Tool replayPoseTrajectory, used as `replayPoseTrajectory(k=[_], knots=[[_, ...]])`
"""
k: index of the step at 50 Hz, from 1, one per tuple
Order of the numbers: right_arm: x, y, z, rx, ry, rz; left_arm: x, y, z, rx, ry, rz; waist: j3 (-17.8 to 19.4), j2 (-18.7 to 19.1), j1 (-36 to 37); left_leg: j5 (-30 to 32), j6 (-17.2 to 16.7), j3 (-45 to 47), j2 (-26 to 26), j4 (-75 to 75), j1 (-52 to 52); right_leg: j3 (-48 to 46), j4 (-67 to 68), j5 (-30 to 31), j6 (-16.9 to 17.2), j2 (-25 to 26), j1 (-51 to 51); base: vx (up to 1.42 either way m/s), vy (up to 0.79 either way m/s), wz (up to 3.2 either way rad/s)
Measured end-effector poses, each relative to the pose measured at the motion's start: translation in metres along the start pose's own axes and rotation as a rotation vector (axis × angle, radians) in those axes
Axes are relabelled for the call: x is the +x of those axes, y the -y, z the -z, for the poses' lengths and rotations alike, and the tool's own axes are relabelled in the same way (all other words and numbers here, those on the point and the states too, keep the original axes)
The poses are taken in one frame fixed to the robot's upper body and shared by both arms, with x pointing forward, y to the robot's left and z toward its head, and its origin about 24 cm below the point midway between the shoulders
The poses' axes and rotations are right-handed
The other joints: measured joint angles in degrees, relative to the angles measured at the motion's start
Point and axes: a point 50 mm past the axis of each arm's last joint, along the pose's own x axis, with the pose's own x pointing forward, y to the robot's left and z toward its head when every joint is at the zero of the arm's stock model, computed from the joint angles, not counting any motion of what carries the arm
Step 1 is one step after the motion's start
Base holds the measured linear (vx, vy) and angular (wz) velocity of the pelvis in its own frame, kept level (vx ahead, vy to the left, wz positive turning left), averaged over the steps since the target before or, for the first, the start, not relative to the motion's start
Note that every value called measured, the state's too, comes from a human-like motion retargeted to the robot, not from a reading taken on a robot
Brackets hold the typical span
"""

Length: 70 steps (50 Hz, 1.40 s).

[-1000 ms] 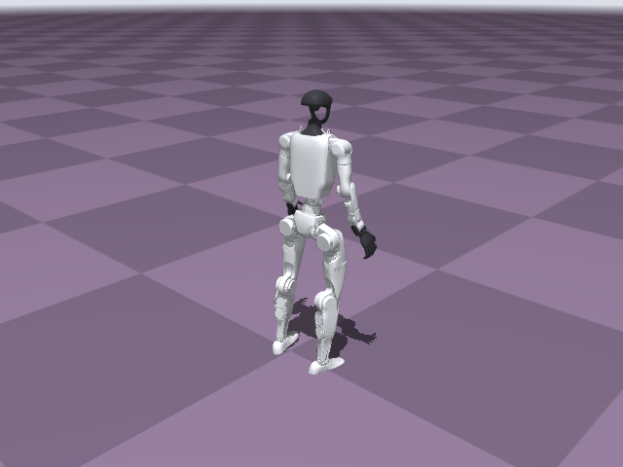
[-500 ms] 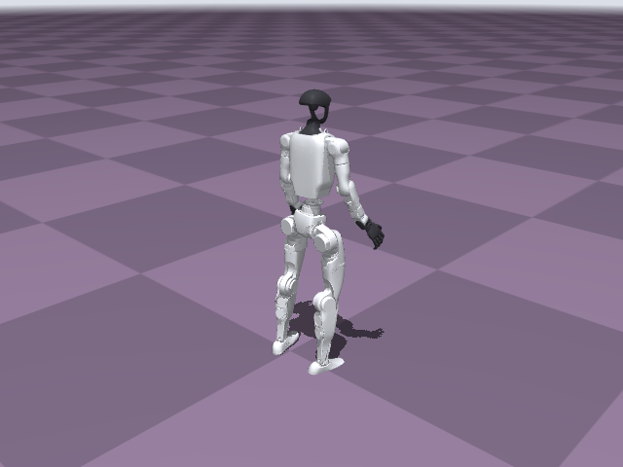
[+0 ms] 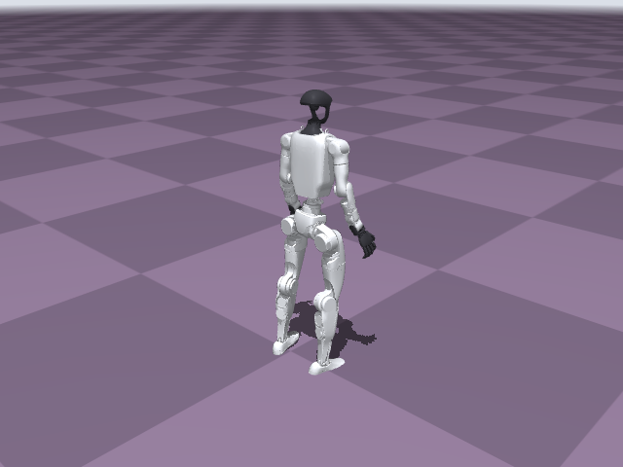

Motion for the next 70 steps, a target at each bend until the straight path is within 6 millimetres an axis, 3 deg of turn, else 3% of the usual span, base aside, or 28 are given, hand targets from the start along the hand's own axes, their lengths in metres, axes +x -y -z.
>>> replayPoseTrajectory(k=[20,30,48,70], knots=[[0.004,-0.006,-0.043,0.059,0.13,-0.012,0.002,0.008,-0.012,-0.011,0.039,0.023,-0.1,-0.18,0.11,0.02,0.2,0.32,0.12,0.05,0.05,0.33,-0.03,0.17,0.22,0.16,-0.1,0.0,0.0,0.0],[0.004,-0.006,-0.036,0.041,0.107,-0.01,0.002,0.007,-0.013,-0.018,0.041,0.02,-0.15,-0.36,0.71,0.19,0.03,-0.35,0.08,0.05,-0.11,-0.34,0.0,-0.01,0.0,0.04,0.08,0.0,0.0,0.0],[0.003,-0.001,-0.018,0.023,0.056,0.001,-0.002,0.0,0.006,-0.007,-0.018,0.004,-0.25,-0.12,0.73,0.34,-0.1,-0.7,0.04,-0.02,-0.22,-0.73,0.06,-0.1,-0.04,-0.04,0.11,0.0,0.0,0.0],[0.004,-0.002,-0.025,0.032,0.074,-0.01,-0.001,0.001,-0.001,-0.03,0.009,0.007,-0.43,-0.13,0.32,0.21,-0.11,-0.62,0.0,0.12,-0.27,-0.61,-0.02,0.0,-0.03,-0.08,0.12,0.0,0.0,0.0]])
